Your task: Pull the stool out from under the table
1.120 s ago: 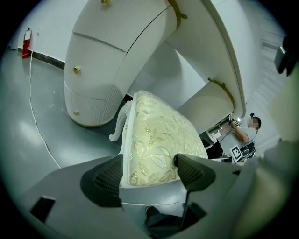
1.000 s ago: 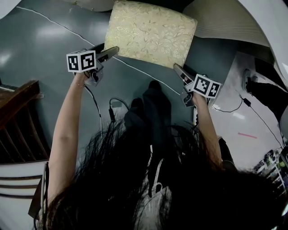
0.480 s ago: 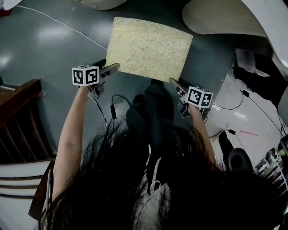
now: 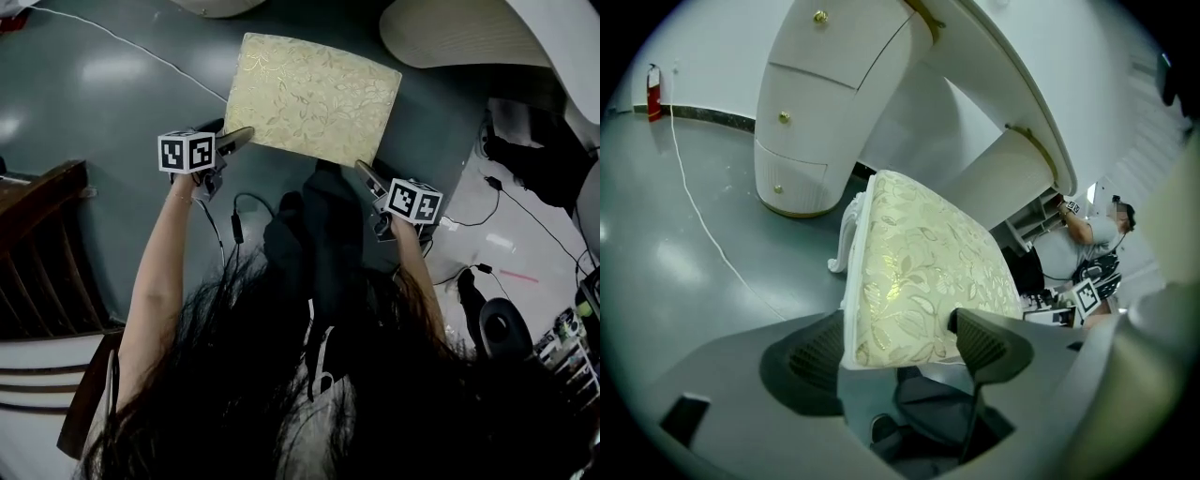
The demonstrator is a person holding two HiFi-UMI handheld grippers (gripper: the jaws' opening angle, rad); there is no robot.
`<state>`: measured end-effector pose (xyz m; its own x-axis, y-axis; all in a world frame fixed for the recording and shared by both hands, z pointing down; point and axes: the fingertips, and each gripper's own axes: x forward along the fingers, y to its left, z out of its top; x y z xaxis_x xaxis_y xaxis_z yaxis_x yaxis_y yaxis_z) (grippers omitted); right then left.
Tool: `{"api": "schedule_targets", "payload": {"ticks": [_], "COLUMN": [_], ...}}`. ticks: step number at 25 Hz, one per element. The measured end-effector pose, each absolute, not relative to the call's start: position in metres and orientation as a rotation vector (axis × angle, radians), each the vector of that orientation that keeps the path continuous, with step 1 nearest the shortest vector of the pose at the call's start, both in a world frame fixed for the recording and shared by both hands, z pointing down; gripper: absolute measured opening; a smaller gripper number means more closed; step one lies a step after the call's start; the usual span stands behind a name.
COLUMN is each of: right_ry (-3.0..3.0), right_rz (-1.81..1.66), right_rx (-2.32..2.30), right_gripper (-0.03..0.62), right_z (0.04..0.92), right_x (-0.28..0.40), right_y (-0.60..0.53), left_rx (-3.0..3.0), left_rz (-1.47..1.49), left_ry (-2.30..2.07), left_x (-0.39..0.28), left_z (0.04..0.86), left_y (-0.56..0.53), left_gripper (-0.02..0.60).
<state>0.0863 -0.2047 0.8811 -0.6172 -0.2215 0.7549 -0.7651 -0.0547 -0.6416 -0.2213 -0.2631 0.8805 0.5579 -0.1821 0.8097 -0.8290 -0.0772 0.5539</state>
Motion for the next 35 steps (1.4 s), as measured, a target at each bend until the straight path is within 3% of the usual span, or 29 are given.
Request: {"api": "schedule_targets", "payload": {"ticks": [23,35], "right_ry": [-2.076,-2.284], "right_rz": [1.482,1.411], "right_rx": [1.097,1.138], "right_gripper": [0.259,0.247], "right_z": [0.653,0.518], "right_x": [0.056,0.030], "right_y": [-0.239,-0.247], "left_rx": [1.832,2.048], "left_rz": [0.363,0.380], "left_ry": [-0.999,-0.885], "left_x": [-0.152,-0.123], "left_z": [0.628,0.501], "left_y": [-0.277,-0.253], "left_gripper": [0.371,0.371]}}
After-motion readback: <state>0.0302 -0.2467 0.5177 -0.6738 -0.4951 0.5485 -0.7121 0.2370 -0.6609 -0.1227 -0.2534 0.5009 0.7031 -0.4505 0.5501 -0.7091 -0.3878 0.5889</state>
